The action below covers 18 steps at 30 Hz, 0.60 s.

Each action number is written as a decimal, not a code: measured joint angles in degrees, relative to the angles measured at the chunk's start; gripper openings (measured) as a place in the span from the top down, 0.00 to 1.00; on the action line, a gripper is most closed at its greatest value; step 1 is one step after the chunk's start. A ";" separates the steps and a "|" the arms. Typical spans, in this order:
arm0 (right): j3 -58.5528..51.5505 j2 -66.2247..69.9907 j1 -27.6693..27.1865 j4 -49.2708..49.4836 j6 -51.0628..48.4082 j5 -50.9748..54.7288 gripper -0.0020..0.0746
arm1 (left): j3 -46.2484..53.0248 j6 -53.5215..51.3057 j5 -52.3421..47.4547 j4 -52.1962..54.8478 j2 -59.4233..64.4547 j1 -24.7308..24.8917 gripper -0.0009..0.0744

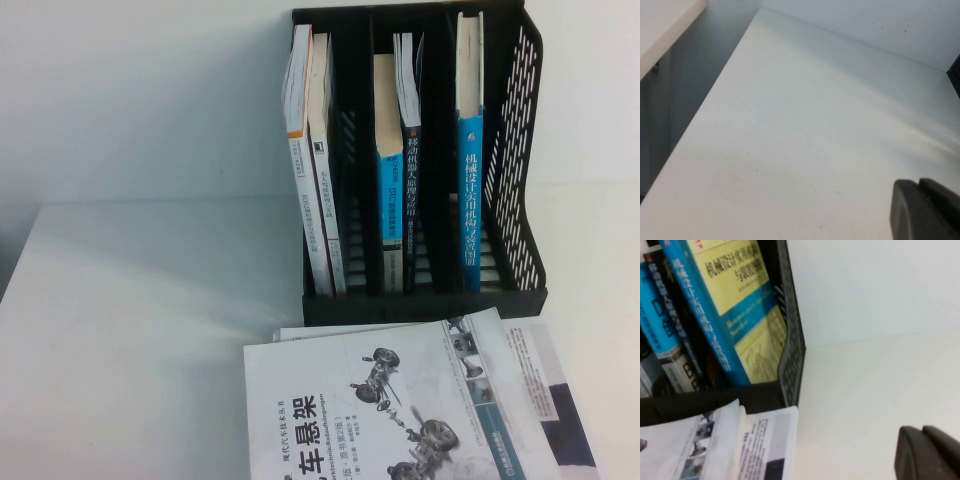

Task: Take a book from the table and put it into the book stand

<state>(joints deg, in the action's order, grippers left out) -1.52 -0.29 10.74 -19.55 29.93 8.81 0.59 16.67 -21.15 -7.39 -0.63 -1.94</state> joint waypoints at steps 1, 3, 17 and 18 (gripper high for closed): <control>0.00 0.00 0.00 -1.68 1.78 1.02 0.98 | 0.00 0.00 0.00 0.00 0.00 0.00 0.99; 0.00 0.00 0.00 -2.77 4.74 4.94 0.98 | 0.00 0.00 0.00 0.00 0.00 0.00 0.99; 0.36 -0.35 -11.07 -2.04 6.44 12.78 0.98 | 0.00 0.00 0.00 0.00 0.00 0.00 0.99; 0.36 -0.35 -11.07 -2.04 6.44 12.78 0.98 | 0.00 0.00 0.00 0.00 0.00 0.00 0.99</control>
<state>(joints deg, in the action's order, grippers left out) -1.17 -0.64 -0.33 -21.60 36.37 21.59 0.59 16.67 -21.15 -7.39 -0.63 -1.94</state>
